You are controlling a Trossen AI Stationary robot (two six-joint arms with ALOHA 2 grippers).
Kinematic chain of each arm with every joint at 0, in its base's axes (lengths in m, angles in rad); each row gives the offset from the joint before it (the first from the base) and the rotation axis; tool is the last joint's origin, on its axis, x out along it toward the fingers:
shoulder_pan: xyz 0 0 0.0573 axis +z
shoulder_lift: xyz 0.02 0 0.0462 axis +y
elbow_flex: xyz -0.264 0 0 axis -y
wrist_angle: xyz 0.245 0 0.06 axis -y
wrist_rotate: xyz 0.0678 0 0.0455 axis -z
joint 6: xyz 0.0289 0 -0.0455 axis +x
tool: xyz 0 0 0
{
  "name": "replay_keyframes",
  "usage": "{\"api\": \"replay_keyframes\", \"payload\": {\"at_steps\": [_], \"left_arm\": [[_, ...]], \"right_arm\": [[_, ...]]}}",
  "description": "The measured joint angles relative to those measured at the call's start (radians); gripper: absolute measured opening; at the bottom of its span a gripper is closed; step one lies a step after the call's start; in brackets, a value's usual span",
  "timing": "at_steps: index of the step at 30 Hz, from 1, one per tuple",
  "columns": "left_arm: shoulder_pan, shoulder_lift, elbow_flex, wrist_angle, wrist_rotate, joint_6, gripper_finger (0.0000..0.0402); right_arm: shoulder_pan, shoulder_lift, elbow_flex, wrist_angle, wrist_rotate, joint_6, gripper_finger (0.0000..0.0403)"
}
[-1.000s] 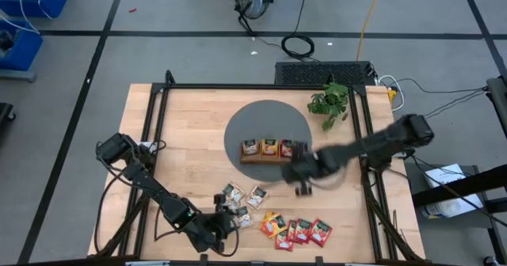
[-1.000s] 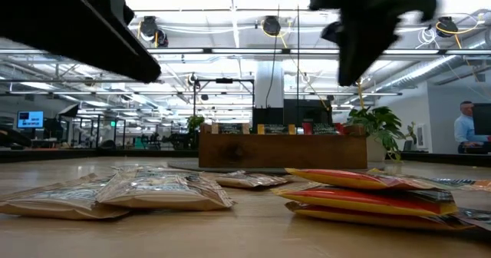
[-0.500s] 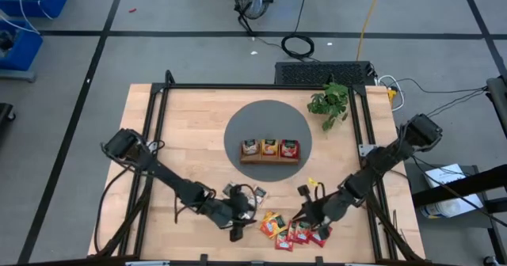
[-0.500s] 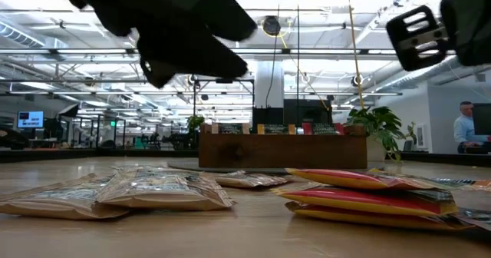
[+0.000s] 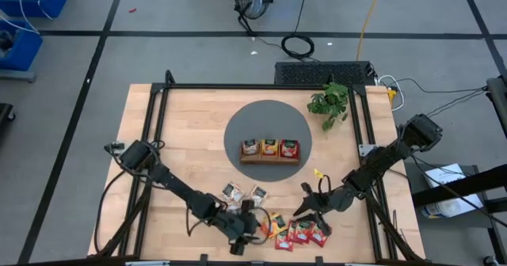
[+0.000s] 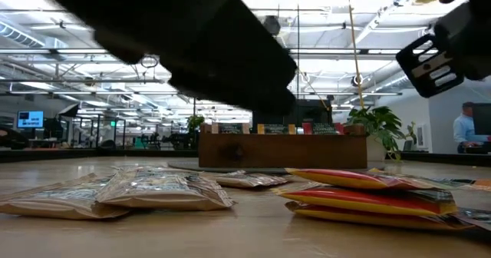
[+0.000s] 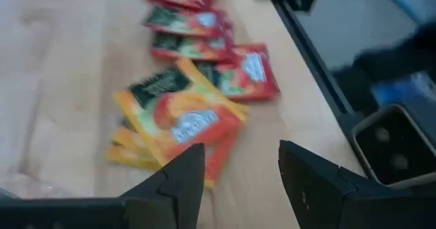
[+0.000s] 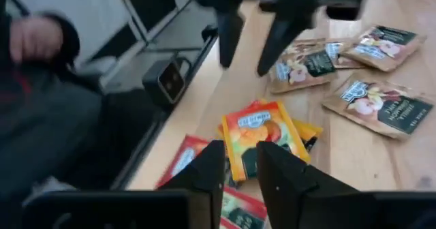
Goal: Pick & Place Tea
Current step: Put the top orange tea bag into the middle slot of the wooden organizer
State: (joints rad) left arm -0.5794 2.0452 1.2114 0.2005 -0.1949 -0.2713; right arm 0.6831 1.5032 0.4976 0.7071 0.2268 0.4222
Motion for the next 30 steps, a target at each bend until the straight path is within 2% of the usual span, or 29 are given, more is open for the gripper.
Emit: {"api": "replay_keyframes", "payload": {"at_steps": [3,7,14,20,24,30], "left_arm": [[-0.015,0.014,0.052,-0.044,0.027,0.031,0.0188],[-0.017,0.033,0.101,-0.082,0.061,0.07,0.0188],[0.005,0.091,0.159,-0.057,0.139,0.133,0.0188],[0.039,0.121,0.171,-0.085,0.177,0.163,0.0188],[0.067,0.139,0.171,-0.083,0.215,0.147,0.0188],[0.082,0.14,0.171,-0.092,0.222,0.146,0.0188]], "right_arm": [[-0.027,0.002,-0.001,-0.002,-0.009,0.086,0.0093],[-0.071,0.039,-0.001,0.011,-0.098,0.224,0.011],[-0.121,0.117,0.001,0.028,-0.196,0.474,0.0139],[-0.143,0.201,0.062,0.029,-0.21,0.486,0.015],[-0.163,0.24,0.1,0.021,-0.257,0.496,0.0149],[-0.183,0.262,0.105,-0.026,-0.285,0.56,0.0145]]}}
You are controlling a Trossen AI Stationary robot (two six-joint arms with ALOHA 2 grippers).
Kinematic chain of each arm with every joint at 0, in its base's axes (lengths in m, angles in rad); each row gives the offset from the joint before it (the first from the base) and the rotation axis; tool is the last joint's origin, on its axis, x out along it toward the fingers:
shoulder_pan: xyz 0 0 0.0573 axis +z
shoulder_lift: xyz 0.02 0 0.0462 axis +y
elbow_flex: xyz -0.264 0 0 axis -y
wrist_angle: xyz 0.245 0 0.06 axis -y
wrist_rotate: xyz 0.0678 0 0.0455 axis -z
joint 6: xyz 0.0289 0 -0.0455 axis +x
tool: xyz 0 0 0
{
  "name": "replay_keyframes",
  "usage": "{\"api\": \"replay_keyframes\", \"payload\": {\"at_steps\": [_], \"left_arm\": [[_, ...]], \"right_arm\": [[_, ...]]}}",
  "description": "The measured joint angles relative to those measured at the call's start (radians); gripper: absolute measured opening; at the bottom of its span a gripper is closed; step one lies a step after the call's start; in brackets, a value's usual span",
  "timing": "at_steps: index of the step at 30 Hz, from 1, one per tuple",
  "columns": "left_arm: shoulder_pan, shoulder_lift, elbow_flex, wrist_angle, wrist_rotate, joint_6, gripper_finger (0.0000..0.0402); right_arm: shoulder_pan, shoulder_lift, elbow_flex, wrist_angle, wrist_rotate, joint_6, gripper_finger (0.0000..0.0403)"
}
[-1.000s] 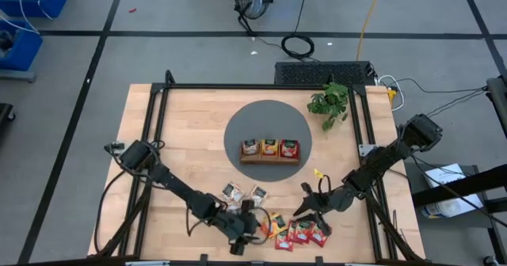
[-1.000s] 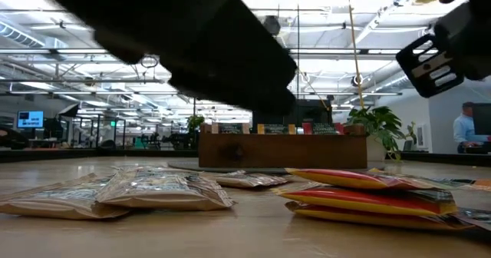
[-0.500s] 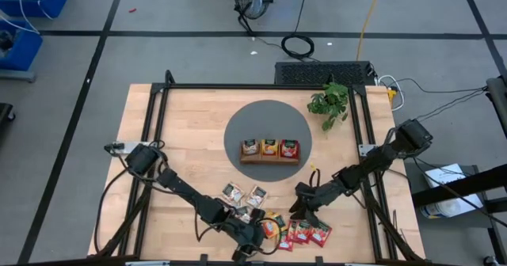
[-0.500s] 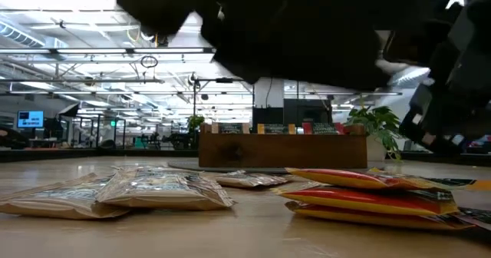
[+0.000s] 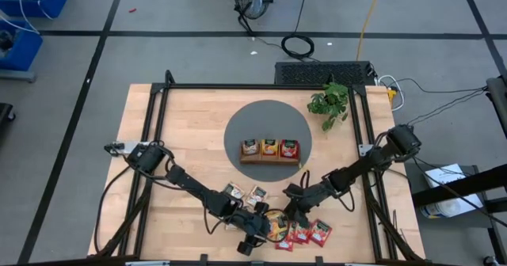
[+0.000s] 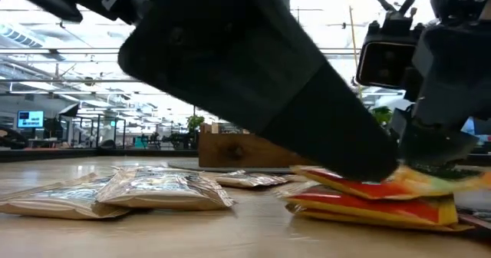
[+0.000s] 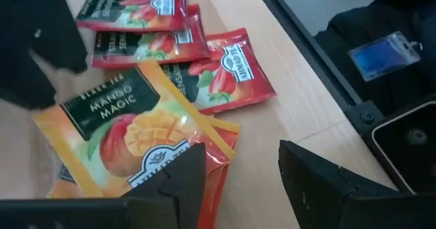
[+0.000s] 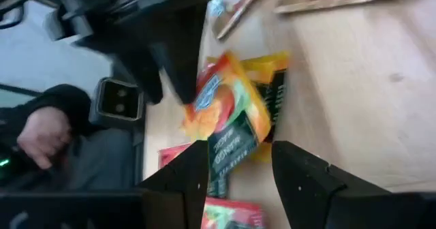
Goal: Pick & Place Tea
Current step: Put the top orange tea bag into the middle slot of the wooden organizer
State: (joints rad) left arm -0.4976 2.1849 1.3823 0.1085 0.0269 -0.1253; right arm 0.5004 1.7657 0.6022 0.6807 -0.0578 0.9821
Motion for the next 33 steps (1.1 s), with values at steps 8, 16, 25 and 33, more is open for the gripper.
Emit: {"api": "replay_keyframes", "payload": {"at_steps": [8,16,25,33], "left_arm": [[0.006,0.0,0.0,0.006,-0.002,0.014,0.0188],[0.02,0.009,0.0,0.019,-0.003,0.015,0.0188],[0.019,0.017,0.0,0.026,-0.01,0.019,0.0188],[0.019,0.018,0.0,0.027,-0.013,0.021,0.0188]], "right_arm": [[-0.003,0.0,-0.001,-0.033,-0.047,0.046,0.0144],[0.017,0.002,-0.002,-0.146,-0.082,0.139,0.0144],[0.011,-0.046,-0.003,-0.201,-0.075,0.114,0.0144],[0.001,-0.157,-0.006,-0.429,-0.024,0.103,0.0143]]}}
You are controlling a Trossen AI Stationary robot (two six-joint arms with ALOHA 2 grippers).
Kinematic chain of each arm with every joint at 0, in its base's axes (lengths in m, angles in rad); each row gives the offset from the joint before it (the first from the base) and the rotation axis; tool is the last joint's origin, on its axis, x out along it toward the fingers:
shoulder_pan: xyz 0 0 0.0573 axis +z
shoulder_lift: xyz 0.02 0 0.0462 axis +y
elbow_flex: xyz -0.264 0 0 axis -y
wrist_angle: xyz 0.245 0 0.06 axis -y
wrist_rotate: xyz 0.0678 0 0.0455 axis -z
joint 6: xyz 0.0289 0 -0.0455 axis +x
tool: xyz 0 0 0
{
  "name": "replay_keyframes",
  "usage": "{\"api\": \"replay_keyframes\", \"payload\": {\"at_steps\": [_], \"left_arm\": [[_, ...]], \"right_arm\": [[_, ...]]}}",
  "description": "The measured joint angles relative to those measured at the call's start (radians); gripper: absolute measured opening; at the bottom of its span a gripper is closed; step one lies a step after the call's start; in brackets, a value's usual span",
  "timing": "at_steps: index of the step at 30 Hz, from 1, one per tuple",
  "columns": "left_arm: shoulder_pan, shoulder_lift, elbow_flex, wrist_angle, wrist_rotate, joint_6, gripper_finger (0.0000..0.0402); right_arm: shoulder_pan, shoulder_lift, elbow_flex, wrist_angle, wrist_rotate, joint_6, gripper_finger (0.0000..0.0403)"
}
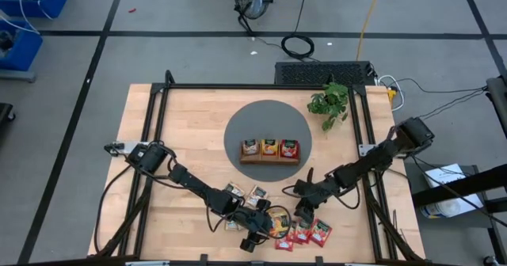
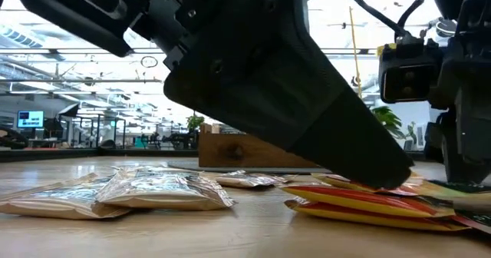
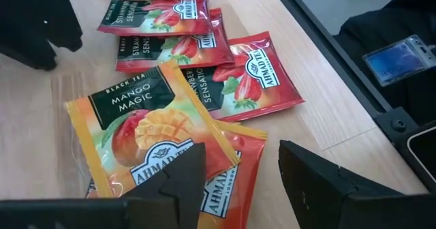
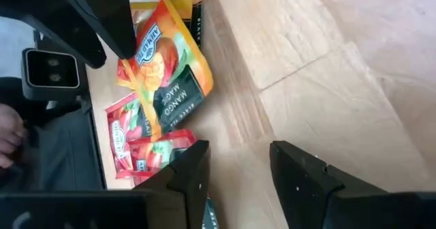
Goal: Pick & Place Tea
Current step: Put the top orange tea bag into the middle slot of the wooden organizer
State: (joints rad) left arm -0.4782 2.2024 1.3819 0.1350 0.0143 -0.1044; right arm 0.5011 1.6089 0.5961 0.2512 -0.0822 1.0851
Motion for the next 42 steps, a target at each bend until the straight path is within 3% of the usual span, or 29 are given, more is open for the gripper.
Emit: {"api": "replay_keyframes", "payload": {"at_steps": [15,26,32,39,42], "left_arm": [[0.003,0.002,-0.001,0.024,-0.025,0.032,0.0188],[0.013,0.05,-0.001,0.106,-0.058,0.039,0.0188],[0.02,0.051,0.0,0.101,-0.052,0.029,0.0188],[0.02,0.052,0.0,0.098,-0.058,0.045,0.0188],[0.019,0.049,0.0,0.092,-0.064,0.044,0.0188]], "right_arm": [[-0.012,0.112,0.003,0.154,-0.044,-0.02,0.0143],[-0.006,0.15,0.002,0.134,-0.072,0.001,0.0136],[-0.004,0.152,0.002,0.108,-0.079,-0.021,0.0103],[-0.002,0.146,0.002,0.113,-0.088,-0.118,0.0015],[-0.004,0.124,0.002,0.112,-0.085,-0.151,0.0007]]}}
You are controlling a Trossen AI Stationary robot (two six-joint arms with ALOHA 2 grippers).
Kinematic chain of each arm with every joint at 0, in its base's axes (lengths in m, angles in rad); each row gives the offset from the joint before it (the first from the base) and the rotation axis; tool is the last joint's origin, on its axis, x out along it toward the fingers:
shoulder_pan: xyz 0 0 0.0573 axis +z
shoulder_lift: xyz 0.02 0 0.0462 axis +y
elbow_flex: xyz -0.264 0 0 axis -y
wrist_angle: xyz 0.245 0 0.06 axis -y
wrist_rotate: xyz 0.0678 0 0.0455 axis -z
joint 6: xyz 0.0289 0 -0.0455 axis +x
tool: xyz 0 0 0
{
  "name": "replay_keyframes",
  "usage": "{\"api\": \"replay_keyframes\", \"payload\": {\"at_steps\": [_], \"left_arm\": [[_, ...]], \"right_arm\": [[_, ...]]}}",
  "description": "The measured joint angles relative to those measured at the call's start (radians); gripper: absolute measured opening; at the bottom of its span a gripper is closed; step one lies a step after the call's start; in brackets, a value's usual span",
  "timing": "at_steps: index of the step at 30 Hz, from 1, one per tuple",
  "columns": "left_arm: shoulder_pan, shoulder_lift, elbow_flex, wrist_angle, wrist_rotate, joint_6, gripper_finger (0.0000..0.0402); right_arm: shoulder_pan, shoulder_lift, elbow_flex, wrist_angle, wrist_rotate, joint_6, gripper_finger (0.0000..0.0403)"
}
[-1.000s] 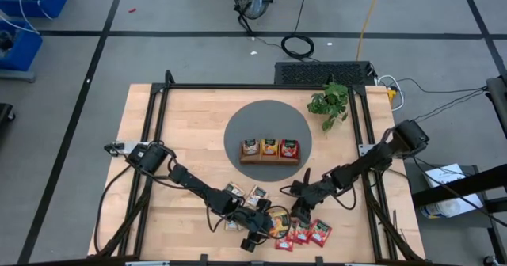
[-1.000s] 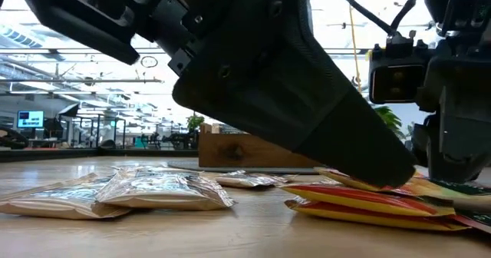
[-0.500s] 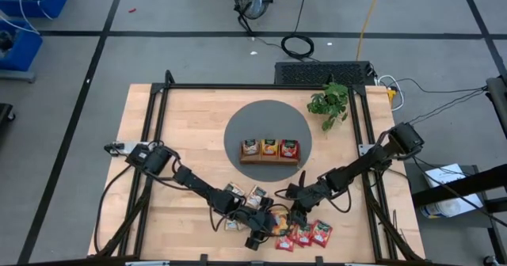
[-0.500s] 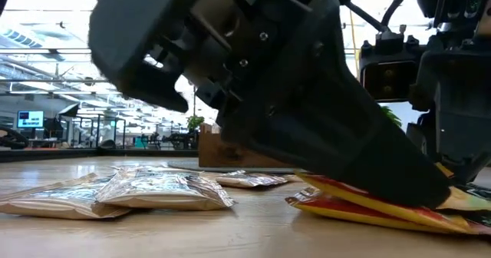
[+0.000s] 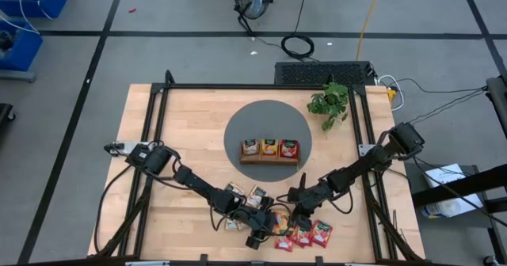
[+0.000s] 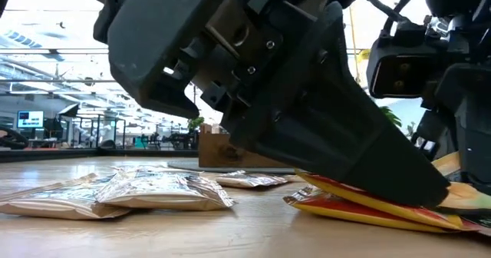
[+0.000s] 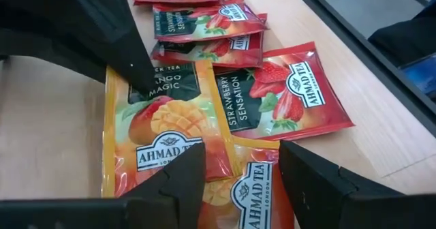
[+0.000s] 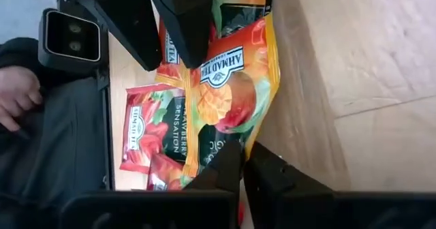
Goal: Pick & Place Tea
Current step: Put the top orange tea bag into the middle slot of the wooden organizer
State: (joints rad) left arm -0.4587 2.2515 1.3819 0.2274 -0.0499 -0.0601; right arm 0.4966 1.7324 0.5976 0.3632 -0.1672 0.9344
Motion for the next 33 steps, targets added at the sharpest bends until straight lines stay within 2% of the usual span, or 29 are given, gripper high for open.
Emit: {"api": "replay_keyframes", "payload": {"at_steps": [6,9,13,18,23,29,33], "left_arm": [[-0.006,-0.049,-0.003,-0.046,0.004,-0.001,0.0188],[-0.022,-0.11,-0.003,-0.122,0.014,0.011,0.0188],[-0.038,-0.168,-0.001,-0.163,-0.028,0.006,0.0188],[-0.041,-0.165,-0.001,-0.159,-0.069,-0.039,0.0188],[-0.031,-0.103,-0.002,-0.106,-0.063,-0.055,0.018],[-0.01,-0.065,0.0,-0.056,-0.057,-0.055,0.0137],[0.0,-0.042,-0.002,-0.062,-0.056,-0.074,0.0105]], "right_arm": [[-0.018,-0.114,-0.007,-0.028,0.011,-0.116,0.0001],[-0.019,-0.198,-0.004,-0.072,0.06,-0.192,0.0001],[-0.019,-0.242,-0.006,-0.154,0.114,-0.228,0.0],[-0.013,-0.214,-0.001,-0.155,0.109,-0.129,0.001],[0.014,-0.157,0.0,-0.117,0.078,-0.063,0.0051],[0.029,-0.075,0.001,0.001,0.062,0.023,0.0113],[0.029,-0.042,0.003,0.043,0.062,0.036,0.0135]]}}
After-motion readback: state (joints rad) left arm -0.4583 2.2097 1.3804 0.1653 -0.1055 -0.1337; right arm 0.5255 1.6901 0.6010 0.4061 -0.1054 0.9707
